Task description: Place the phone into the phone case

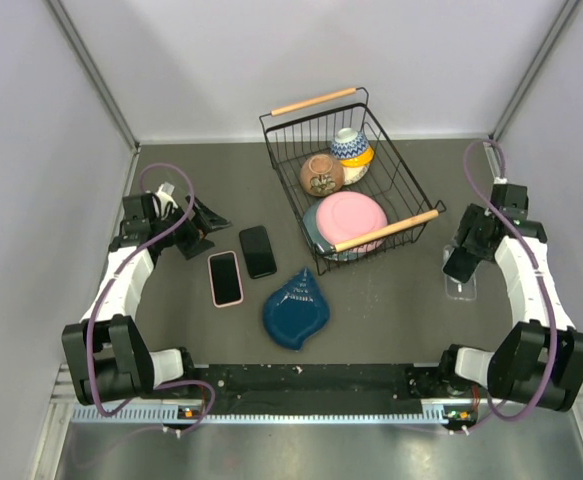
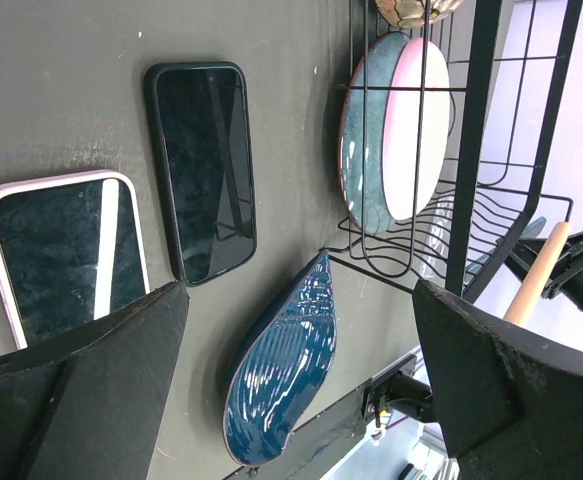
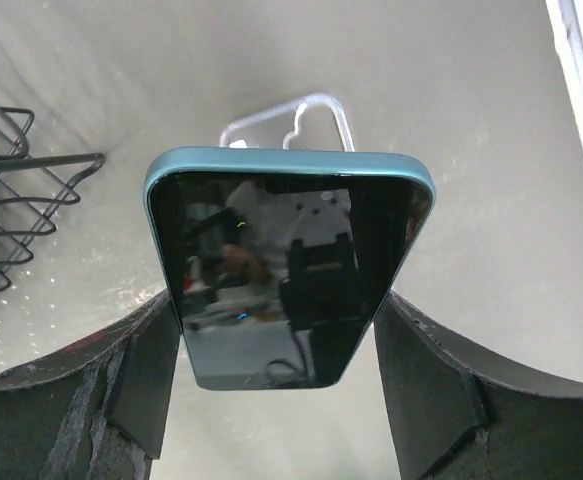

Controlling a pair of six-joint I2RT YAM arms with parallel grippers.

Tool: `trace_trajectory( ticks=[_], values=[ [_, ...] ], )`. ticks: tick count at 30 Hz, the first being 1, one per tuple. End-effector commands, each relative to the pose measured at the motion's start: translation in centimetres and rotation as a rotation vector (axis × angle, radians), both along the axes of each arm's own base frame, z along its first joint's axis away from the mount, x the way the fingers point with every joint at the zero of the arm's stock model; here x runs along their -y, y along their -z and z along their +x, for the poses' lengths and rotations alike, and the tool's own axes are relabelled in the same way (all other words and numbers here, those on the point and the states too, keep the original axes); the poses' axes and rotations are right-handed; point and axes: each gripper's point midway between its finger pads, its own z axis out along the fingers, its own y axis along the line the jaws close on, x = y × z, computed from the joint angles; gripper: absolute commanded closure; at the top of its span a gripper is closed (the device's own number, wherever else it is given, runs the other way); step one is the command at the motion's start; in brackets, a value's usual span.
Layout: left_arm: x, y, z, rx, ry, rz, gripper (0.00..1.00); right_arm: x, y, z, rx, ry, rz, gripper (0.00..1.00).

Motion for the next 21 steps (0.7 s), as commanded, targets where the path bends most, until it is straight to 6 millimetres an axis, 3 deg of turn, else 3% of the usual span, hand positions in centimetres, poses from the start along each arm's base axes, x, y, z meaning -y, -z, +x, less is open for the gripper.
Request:
trace_trajectory(
  ticks=[1, 5, 6, 12, 21],
  values=[
    [0.3, -1.5, 0.1, 0.074, 0.02, -0.008, 0.01, 1.7, -3.8, 3.9, 0.141, -0.278, -0.173, 0.83],
    [0.4, -1.4, 0.1, 0.072, 0.024, -0.006, 0.01, 1.9, -2.7, 5.1, 0.131, -0.406, -0.16, 0.84],
    [0.4, -1.3, 0.1, 0.068, 0.024, -0.007, 0.01, 2.1, -1.7, 5.3, 0.101, -0.411, -0.147, 0.84],
    [0.4, -1.2, 0.1, 0.065, 0.027, -0.016, 0.01, 3.3, 0.0, 5.7, 0.059, -0.449, -0.14, 0.83],
    [0.7, -1.3, 0.2, 0.067, 0.033, -0.044, 0.01, 1.9, 2.8, 5.4, 0.057, -0.482, -0.067, 0.73]
  ],
)
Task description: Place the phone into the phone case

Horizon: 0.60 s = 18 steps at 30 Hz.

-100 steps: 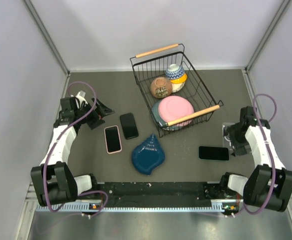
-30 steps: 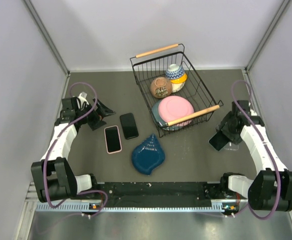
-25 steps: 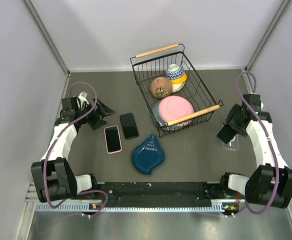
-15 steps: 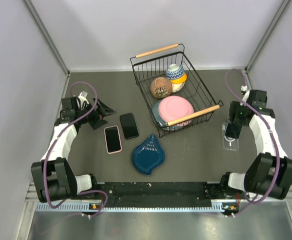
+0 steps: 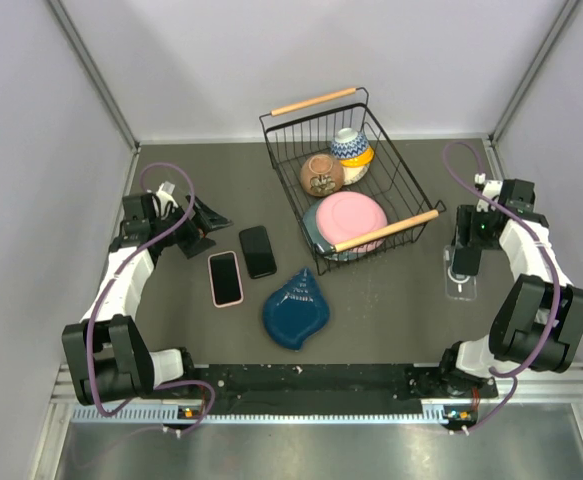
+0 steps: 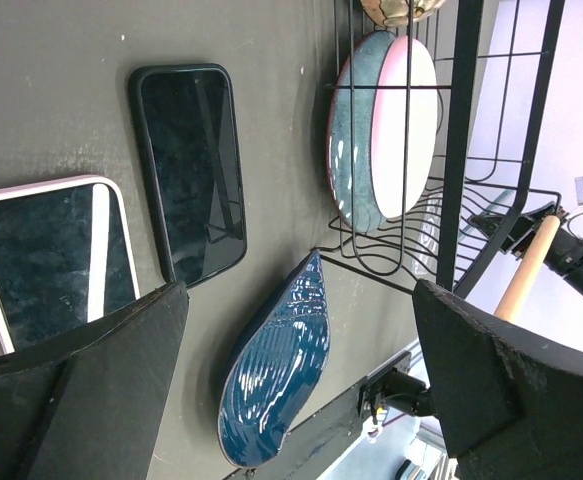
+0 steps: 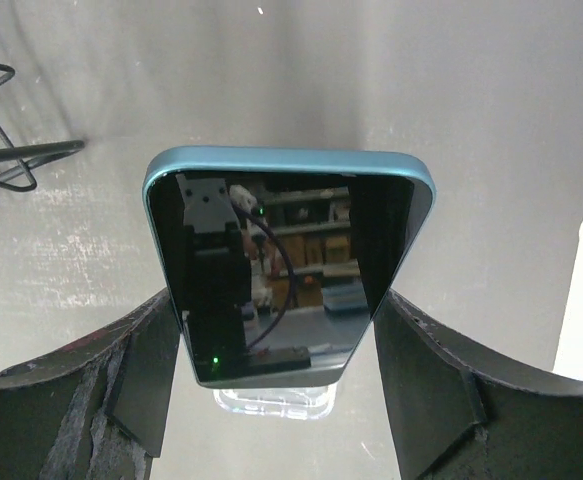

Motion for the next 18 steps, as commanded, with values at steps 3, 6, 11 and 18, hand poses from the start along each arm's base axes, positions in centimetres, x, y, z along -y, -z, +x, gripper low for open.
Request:
trace_trajectory(
  ticks=[3, 6, 11, 18],
  values=[
    [0.6, -0.6, 0.1, 0.042, 0.028, -0.041, 0.01, -0.4, 0.5, 1.3, 0.067, -0.036, 0.024, 0.71],
    [0.6, -0.6, 0.1, 0.039, 0.028, -0.045, 0.01, -0.4, 1.1, 1.0, 0.05, -0.043, 0.025, 0.68],
    [0.6, -0.8, 0.3, 0.042, 0.03, -0.054, 0.01, 0.0, 1.9, 0.1, 0.001, -0.045, -0.005, 0.63],
    [0.7, -0.9, 0.2, 0.046, 0.03, -0.067, 0.01, 0.6, 2.9, -0.7, -0.054, -0.042, -0.036, 0.55]
  ],
)
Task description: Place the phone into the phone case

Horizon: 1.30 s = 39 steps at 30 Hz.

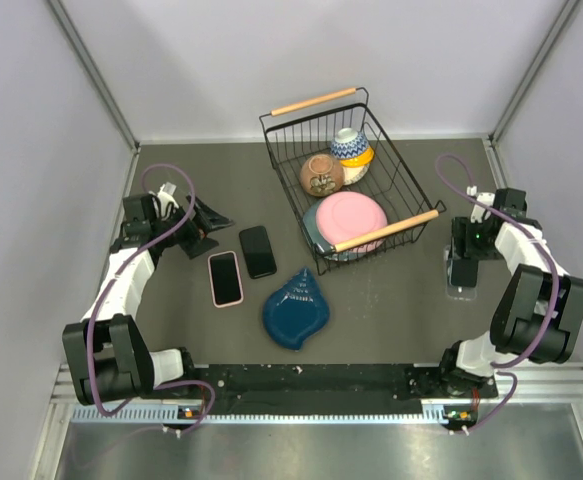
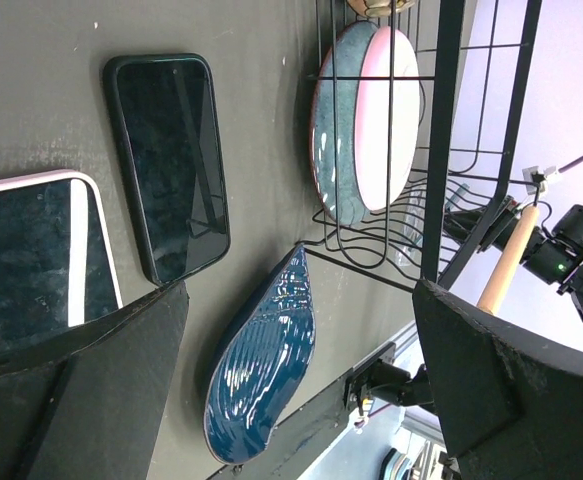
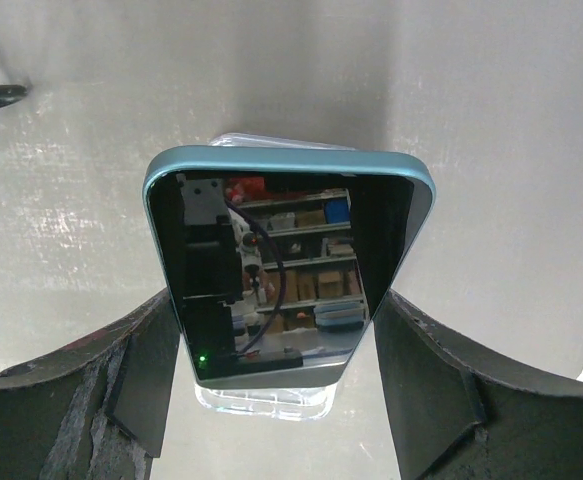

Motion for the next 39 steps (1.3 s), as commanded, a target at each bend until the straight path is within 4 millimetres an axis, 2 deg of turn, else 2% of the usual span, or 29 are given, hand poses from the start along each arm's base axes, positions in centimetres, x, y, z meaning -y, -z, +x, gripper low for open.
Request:
trace_trajectory(
  ticks=[1, 5, 10, 13, 16, 20, 22, 26, 27, 31, 39],
  values=[
    [0.2, -0.8, 0.4, 0.054, 0.017, -0.021, 0.01, 0.7, 0.1, 0.4, 0.004, -0.009, -0.035, 0.52],
    [-0.1, -0.9, 0.6, 0.052, 0.01, -0.027, 0.01, -0.3, 1.3, 0.0, -0.038, -0.022, -0.021, 0.49],
    [-0.1, -0.9, 0.6, 0.05, 0.009, -0.03, 0.01, -0.4, 2.5, -0.9, -0.085, -0.007, -0.027, 0.44],
    [-0.2, -0.9, 0.6, 0.048, 0.007, -0.034, 0.01, -0.2, 2.6, -1.3, -0.103, -0.014, -0.061, 0.4],
    [-0.1, -0.9, 0.6, 0.047, 0.009, -0.039, 0.01, -0.2, 2.6, -1.6, -0.123, -0.032, -0.099, 0.31],
    [-0.1, -1.0, 0.6, 0.051, 0.011, -0.044, 0.01, -0.3, 2.7, -2.2, -0.148, -0.001, -0.095, 0.29],
    [-0.1, -1.0, 0.6, 0.051, 0.011, -0.044, 0.01, -0.1, 2.6, -2.4, -0.157, 0.016, -0.099, 0.21],
    [0.0, -1.0, 0.5, 0.051, 0.013, -0.049, 0.01, 0.8, 1.8, -2.6, -0.148, 0.077, -0.148, 0.16],
    [0.0, -1.0, 0.4, 0.05, 0.014, -0.052, 0.01, 0.9, 1.6, -2.7, -0.147, 0.084, -0.148, 0.01],
    [0.1, -1.1, 0.5, 0.055, 0.016, -0.056, 0.01, 0.7, 0.9, -2.3, -0.118, 0.109, -0.133, 0.01],
    [0.2, -1.4, 0.3, 0.068, 0.021, -0.071, 0.01, 1.8, 0.7, -1.1, -0.107, 0.172, -0.117, 0.01]
  ],
)
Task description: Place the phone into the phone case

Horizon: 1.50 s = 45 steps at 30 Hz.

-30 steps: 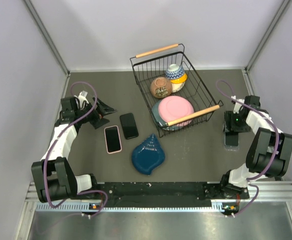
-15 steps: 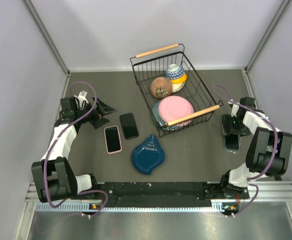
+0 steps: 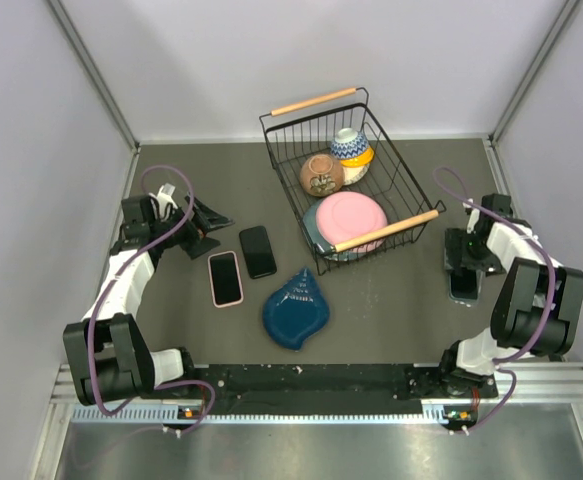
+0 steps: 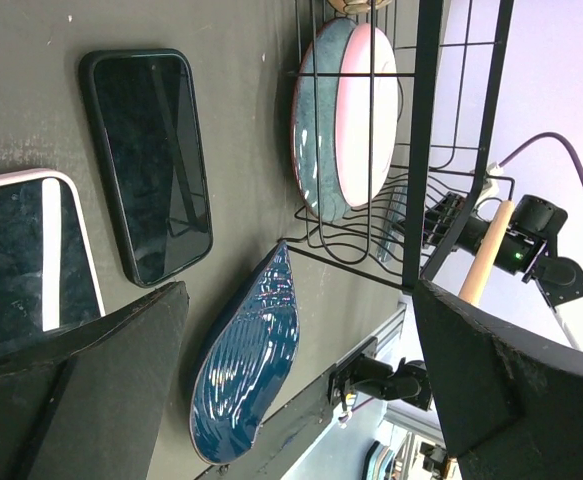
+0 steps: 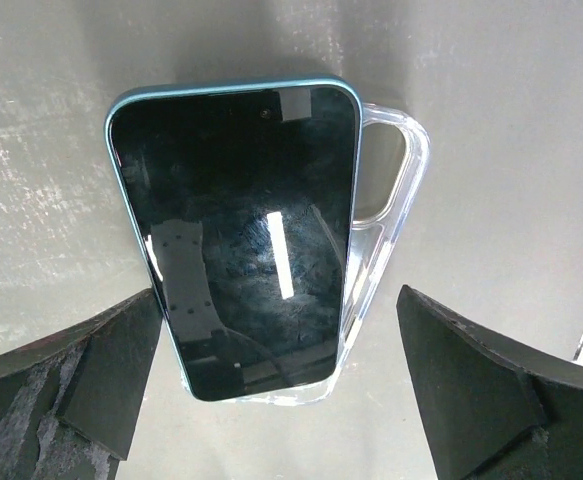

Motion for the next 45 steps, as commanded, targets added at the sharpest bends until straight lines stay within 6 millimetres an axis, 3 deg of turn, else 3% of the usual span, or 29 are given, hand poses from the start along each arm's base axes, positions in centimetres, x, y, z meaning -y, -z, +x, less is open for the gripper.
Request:
trace_trajectory(
  ticks=[1, 13, 22, 33, 36, 37, 40, 45],
  values=[
    [0.2, -1.1, 0.3, 0.061, 0.021, -0.021, 0.01, 1.0, -1.8, 2.3, 0.073, 0.045, -0.017, 0.01],
    [-0.1, -0.8, 0.4, 0.054, 0.012, -0.001, 0.01, 1.0, -0.9, 3.0, 0.094, 0.075, -0.007, 0.01],
    [-0.2, -0.5, 0.4, 0.038, 0.01, -0.009, 0.01, 2.7, 0.8, 1.6, 0.023, 0.139, -0.095, 0.01],
    [-0.1, -0.8, 0.5, 0.049, 0.013, -0.01, 0.01, 2.6, 1.3, 3.0, 0.036, 0.146, -0.047, 0.01],
    [-0.1, -0.9, 0.4, 0.053, 0.016, -0.01, 0.01, 2.0, 1.3, 3.0, 0.044, 0.122, -0.011, 0.12],
    [-0.1, -0.8, 0.4, 0.051, 0.015, -0.011, 0.01, 1.9, 1.3, 3.0, 0.045, 0.108, -0.004, 0.26],
    [-0.1, -0.8, 0.3, 0.051, 0.016, -0.009, 0.01, 1.2, 1.2, 2.9, 0.055, 0.081, 0.024, 0.41],
    [0.1, -1.0, 0.2, 0.057, 0.022, -0.008, 0.01, -0.7, 0.7, 2.9, 0.077, 0.04, 0.102, 0.46]
  ],
)
